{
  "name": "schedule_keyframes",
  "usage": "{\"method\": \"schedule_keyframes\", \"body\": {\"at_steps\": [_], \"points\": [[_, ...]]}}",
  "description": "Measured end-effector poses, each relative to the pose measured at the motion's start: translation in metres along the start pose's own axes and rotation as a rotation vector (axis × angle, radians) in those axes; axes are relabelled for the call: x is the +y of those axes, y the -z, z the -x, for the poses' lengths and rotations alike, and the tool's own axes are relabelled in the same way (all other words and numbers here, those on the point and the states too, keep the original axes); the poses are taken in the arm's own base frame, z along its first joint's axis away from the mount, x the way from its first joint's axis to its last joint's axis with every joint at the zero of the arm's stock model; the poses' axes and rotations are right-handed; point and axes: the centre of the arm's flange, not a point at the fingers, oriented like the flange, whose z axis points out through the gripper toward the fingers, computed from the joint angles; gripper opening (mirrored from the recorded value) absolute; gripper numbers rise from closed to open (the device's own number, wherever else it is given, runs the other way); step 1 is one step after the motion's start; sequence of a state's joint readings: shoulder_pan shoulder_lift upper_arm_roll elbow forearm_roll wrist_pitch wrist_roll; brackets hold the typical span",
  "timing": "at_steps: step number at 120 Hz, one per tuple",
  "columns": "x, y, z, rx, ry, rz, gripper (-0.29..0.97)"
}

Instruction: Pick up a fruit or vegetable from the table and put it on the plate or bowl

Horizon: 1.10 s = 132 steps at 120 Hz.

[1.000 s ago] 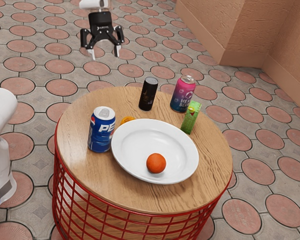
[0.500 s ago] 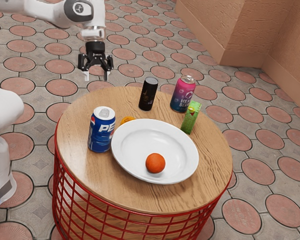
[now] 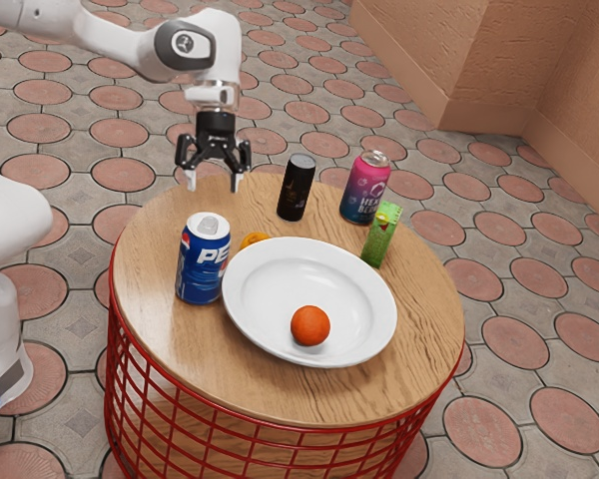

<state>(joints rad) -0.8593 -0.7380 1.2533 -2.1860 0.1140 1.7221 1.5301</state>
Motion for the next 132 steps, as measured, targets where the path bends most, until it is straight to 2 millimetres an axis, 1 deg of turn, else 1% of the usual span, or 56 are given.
{"method": "schedule_keyframes", "body": {"at_steps": [28, 56, 93, 120, 132], "points": [[-0.003, -0.007, -0.008, 0.005, -0.013, -0.001, 0.68], [-0.006, -0.011, -0.008, 0.010, -0.011, -0.001, 0.68], [-0.009, -0.018, -0.013, 0.014, -0.020, 0.003, 0.68], [-0.010, -0.020, -0.014, 0.017, -0.021, 0.002, 0.68], [-0.013, -0.027, -0.016, 0.019, -0.025, 0.013, 0.68]]}}
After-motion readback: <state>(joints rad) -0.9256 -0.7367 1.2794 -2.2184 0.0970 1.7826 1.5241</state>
